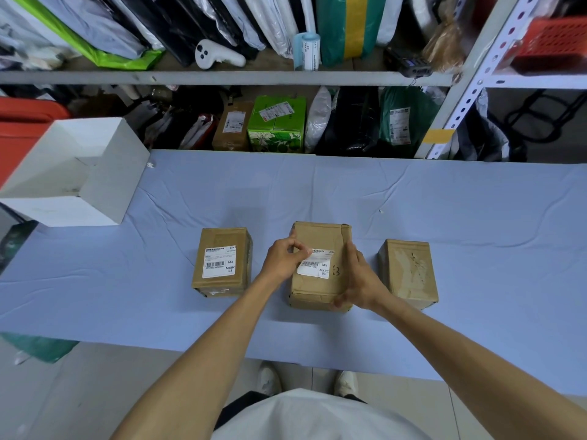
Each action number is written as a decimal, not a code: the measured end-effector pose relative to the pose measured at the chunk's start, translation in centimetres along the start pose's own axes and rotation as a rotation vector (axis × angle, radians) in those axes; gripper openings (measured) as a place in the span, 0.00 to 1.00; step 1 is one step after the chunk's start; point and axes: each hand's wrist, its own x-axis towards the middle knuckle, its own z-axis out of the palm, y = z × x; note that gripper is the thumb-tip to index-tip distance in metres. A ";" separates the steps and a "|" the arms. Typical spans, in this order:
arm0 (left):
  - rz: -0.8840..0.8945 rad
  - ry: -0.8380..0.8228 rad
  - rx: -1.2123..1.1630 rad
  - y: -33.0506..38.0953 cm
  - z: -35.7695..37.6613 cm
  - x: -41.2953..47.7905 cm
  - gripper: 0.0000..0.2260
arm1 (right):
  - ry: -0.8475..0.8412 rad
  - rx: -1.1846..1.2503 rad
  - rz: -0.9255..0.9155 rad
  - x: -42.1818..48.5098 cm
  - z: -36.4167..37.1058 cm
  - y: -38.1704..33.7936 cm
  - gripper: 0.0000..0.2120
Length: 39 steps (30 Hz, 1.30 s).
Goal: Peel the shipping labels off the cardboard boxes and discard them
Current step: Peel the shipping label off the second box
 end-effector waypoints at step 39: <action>-0.012 -0.009 -0.038 -0.1 0.0 0.3 0.07 | -0.010 -0.032 0.022 0.3 0.2 0.2 0.71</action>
